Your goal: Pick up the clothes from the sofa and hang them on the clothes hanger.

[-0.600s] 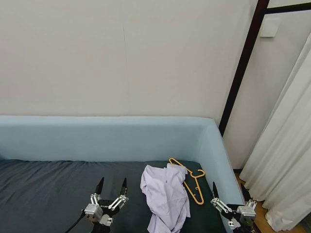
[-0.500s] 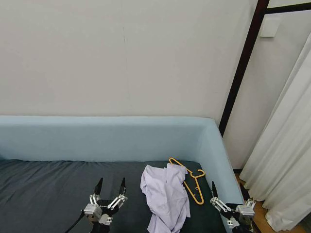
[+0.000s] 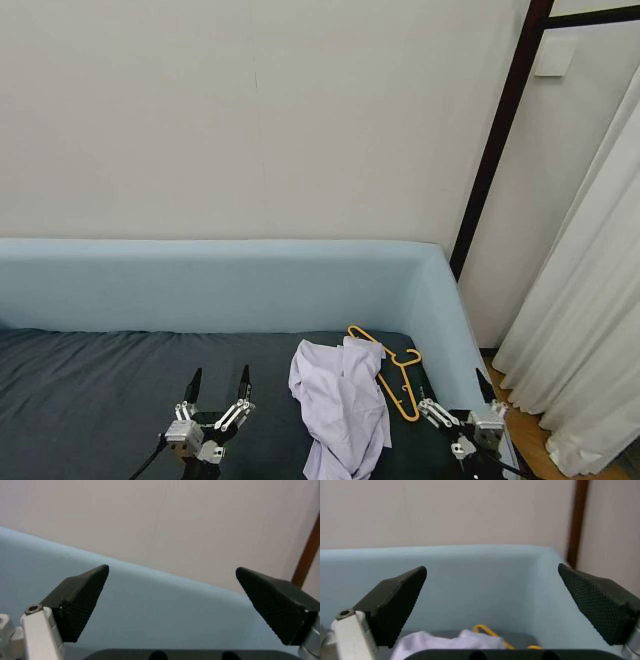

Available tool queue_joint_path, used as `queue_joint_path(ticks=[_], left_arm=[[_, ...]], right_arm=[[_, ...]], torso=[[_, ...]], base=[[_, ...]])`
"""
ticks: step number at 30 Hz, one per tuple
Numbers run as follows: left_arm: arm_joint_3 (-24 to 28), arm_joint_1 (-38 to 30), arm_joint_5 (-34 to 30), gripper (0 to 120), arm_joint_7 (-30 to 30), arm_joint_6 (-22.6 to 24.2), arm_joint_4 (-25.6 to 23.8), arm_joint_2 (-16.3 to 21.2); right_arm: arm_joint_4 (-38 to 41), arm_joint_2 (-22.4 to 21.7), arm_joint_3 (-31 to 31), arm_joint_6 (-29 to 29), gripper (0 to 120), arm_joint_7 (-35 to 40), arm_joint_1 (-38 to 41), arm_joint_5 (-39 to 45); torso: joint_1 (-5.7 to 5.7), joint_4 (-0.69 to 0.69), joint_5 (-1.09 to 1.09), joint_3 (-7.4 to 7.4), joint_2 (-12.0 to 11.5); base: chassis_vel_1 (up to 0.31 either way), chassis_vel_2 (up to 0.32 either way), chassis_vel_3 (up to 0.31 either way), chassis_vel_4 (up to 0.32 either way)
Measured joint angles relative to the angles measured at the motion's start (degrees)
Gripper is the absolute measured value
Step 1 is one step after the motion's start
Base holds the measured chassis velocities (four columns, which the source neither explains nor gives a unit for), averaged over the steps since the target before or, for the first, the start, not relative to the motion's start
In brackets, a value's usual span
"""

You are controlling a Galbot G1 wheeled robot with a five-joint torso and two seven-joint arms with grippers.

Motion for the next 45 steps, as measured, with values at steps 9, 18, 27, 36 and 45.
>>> queue_joint_path(ticks=[9, 18, 27, 36, 45], left_arm=[[-3.2, -1.1, 0.9, 100, -5.0, 2.1, 4.1, 2.6], [-7.5, 0.8, 0.8, 100, -5.9, 3.1, 4.2, 2.2], [-9.4, 1.9, 0.5, 100, -7.3, 3.4, 3.0, 2.0], [-9.8, 2.1, 0.1, 100, -7.7, 2.4, 2.8, 1.9], [-9.6, 1.9, 0.2, 100, -8.5, 1.8, 2.9, 1.6]], right_arm=[[-5.5, -7.8, -6.9, -15.7, 100, -8.5, 8.0, 25.6], [-20.8, -6.2, -10.4, -18.3, 100, -10.3, 16.9, 23.4], [-28.0, -1.0, -14.4, -14.5, 84, -7.9, 18.0, 12.5], [-30.6, 1.3, -14.5, -13.7, 52, -6.4, 17.0, 7.6], [-28.9, 1.3, -14.4, -14.0, 20, -5.1, 15.5, 8.9]], torso=[[0.00, -0.01, -0.02, 0.00, 0.0], [0.00, -0.01, -0.01, 0.00, 0.0], [-0.01, 0.00, -0.01, 0.00, 0.0], [-0.01, 0.00, -0.01, 0.00, 0.0], [-0.01, 0.00, 0.00, 0.00, 0.0]], base=[[0.000, 0.000, 0.000, 0.000], [0.000, 0.000, 0.000, 0.000], [0.000, 0.000, 0.000, 0.000], [0.000, 0.000, 0.000, 0.000], [0.000, 0.000, 0.000, 0.000]])
